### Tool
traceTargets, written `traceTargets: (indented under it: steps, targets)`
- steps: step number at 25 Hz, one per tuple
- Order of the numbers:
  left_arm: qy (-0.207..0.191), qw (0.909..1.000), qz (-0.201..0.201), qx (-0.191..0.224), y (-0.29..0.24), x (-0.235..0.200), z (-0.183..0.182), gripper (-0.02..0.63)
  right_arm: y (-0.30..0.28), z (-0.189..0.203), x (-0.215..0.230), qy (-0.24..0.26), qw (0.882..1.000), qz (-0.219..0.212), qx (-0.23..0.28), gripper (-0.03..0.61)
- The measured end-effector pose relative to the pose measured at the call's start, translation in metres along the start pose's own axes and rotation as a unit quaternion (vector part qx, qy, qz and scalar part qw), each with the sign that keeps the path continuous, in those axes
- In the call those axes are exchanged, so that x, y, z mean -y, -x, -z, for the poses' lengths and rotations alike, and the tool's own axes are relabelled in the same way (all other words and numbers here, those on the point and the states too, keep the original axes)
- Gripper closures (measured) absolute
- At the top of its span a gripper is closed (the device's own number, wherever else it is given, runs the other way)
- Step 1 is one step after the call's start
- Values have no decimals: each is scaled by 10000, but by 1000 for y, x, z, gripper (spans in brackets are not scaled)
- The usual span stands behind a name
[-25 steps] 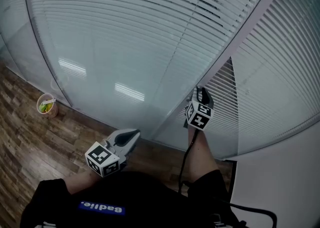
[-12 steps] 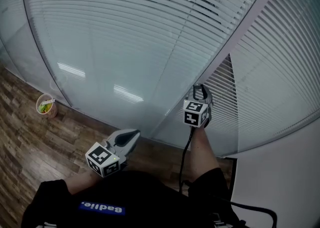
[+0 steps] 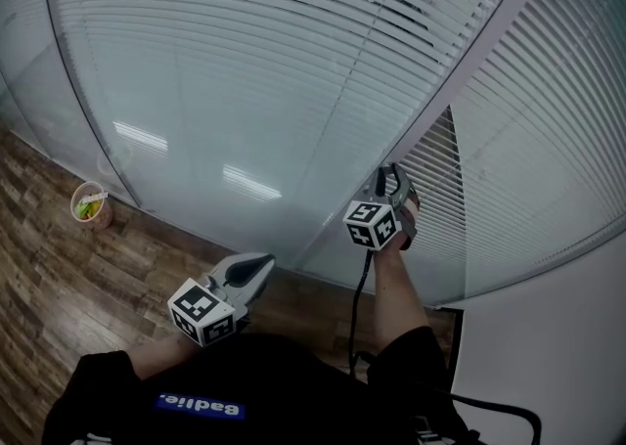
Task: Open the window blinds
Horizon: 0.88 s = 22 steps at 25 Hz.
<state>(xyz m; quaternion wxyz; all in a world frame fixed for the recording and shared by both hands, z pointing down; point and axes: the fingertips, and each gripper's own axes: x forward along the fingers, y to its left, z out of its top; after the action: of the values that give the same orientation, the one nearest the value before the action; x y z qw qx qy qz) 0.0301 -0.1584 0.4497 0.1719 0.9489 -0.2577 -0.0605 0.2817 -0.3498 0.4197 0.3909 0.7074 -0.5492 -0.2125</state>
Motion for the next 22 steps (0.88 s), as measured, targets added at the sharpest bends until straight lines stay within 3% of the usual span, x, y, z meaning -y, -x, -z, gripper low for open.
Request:
traceTargets:
  steps: [6,11,15,20,22]
  targets:
    - [20,10000,1,-14,-2,1,0,614,-1,1,5,-1511,9878,-341,141,451]
    - [40,10000,-13,-9,-2,0,1,614,-2,2,8,-2275,9725,-472,182,451]
    - [41,10000,-9,-3,-2,0,2,614,-5,6,11,-2977,9528,-556,213,451]
    - [56,10000,-4,-7,-2,-1,3,614,-6,7,14,-3849,9196,-763,185,449]
    - [53,10000,7,-6,-2,0,2,614,-6,8,14,-3914,9165,-801,192,448]
